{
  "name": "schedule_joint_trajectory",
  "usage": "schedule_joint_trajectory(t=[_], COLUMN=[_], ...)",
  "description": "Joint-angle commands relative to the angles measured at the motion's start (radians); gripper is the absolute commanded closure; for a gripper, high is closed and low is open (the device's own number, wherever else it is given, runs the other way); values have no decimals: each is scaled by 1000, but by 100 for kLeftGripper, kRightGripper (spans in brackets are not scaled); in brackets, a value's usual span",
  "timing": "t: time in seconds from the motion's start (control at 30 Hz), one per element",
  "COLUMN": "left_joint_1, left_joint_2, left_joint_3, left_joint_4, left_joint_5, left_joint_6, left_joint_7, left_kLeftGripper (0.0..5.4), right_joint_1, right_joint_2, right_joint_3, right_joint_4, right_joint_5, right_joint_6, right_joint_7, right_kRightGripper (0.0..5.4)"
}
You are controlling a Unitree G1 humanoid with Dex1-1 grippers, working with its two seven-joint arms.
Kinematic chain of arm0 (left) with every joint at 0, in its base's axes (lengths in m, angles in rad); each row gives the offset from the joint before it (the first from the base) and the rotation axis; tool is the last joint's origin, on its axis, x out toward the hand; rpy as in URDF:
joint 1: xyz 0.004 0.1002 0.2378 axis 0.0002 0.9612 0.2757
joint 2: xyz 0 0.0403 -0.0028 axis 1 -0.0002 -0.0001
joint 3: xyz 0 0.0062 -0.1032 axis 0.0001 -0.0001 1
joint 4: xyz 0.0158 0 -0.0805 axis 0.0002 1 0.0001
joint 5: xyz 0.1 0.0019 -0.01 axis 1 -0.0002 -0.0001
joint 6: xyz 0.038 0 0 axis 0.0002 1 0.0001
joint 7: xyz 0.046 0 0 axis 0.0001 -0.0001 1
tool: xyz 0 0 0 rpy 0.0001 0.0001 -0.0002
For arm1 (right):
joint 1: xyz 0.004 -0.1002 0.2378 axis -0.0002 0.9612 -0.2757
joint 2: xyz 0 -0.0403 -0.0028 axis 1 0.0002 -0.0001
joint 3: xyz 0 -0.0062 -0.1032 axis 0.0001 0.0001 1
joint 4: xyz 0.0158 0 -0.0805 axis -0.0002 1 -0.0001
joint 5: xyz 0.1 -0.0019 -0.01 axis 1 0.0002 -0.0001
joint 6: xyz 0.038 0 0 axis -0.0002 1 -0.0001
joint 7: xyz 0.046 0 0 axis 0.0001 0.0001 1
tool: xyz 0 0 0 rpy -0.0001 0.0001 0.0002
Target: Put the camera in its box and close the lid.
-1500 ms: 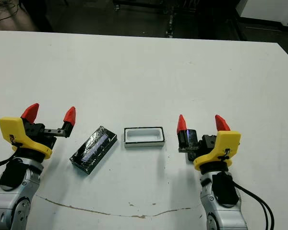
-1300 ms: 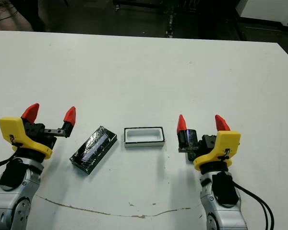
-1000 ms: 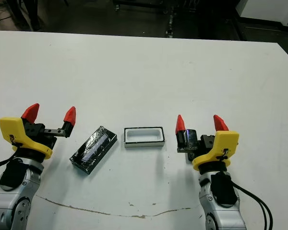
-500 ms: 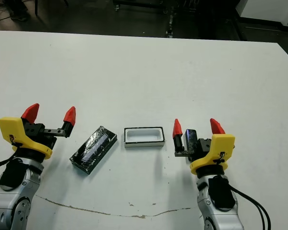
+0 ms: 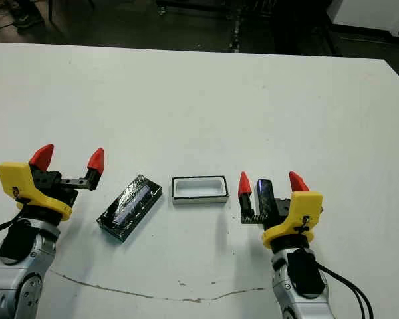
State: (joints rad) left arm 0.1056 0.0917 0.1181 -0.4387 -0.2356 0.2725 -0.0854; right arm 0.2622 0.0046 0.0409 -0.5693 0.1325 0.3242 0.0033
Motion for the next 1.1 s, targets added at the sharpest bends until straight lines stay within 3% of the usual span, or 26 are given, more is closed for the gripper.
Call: schedule_joint_trajectory(t=[0.03,1.1], left_joint_1=[2,6], left_joint_2=[2,12], left_joint_3=[6,15], left_joint_4=[-2,0], left_joint_5=[-3,-7], left_joint_6=[1,8], left_joint_7=[0,-9], left_kLeftGripper=[1,0], right_joint_1=[13,68], right_joint_2=[-1,20], right_joint_3=[-5,38], right_joint_4=[-22,-83], right_joint_5=[-6,-36], right_joint_6=[54,245], right_joint_7=[-19,-71], right_kRightGripper=[0,4])
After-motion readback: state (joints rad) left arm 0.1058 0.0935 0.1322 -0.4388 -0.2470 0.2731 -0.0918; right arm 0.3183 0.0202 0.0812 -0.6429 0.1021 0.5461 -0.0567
